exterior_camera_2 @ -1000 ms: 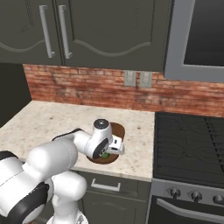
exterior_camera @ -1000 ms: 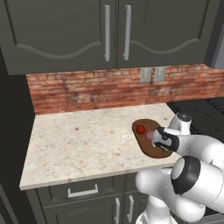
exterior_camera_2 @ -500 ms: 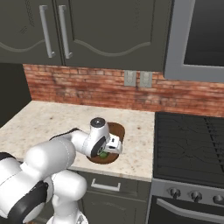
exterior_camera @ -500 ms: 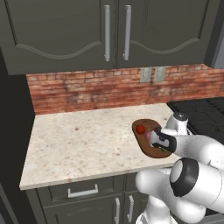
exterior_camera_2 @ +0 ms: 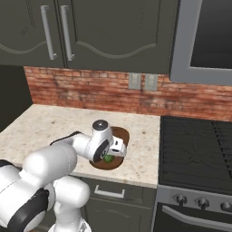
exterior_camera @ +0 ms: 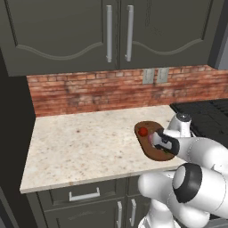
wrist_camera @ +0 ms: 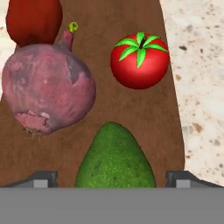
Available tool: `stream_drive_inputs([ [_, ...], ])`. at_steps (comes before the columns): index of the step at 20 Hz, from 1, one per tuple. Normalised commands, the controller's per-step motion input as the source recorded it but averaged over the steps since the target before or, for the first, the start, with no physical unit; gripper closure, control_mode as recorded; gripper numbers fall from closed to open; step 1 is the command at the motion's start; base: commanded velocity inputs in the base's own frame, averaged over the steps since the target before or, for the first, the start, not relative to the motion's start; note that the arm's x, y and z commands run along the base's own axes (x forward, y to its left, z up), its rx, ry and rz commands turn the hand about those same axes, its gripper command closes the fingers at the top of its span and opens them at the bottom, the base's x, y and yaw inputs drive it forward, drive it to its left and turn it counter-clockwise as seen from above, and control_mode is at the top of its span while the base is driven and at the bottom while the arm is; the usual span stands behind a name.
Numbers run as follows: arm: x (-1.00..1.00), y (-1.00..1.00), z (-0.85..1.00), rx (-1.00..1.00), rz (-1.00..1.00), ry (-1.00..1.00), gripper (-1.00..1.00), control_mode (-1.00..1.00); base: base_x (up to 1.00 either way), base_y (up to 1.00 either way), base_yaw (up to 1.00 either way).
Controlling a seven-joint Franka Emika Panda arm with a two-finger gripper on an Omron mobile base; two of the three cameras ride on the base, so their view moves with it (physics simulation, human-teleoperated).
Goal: Place the avocado, onion, tomato, and bell pepper on the cutting board.
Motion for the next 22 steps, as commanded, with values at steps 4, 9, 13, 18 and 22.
stream_drive_inputs([
  [4, 0.02, 0.00, 0.51, -0.01, 0.00, -0.08, -1.00, -1.00, 0.00, 0.00, 0.00],
  [9, 0.00, 0.00, 0.73, 0.00, 0.00, -0.14, -1.00, -1.00, 0.00, 0.00, 0.00],
  [13, -0.09, 0.00, 0.72, 0.00, 0.00, -0.18, -1.00, -1.00, 0.00, 0.00, 0.00],
  [18, -0.17, 0.00, 0.79, 0.00, 0.00, -0.18, -1.00, -1.00, 0.00, 0.00, 0.00],
  [22, -0.22, 0.00, 0.79, 0.00, 0.00, -0.15, -1.00, -1.00, 0.00, 0.00, 0.00],
])
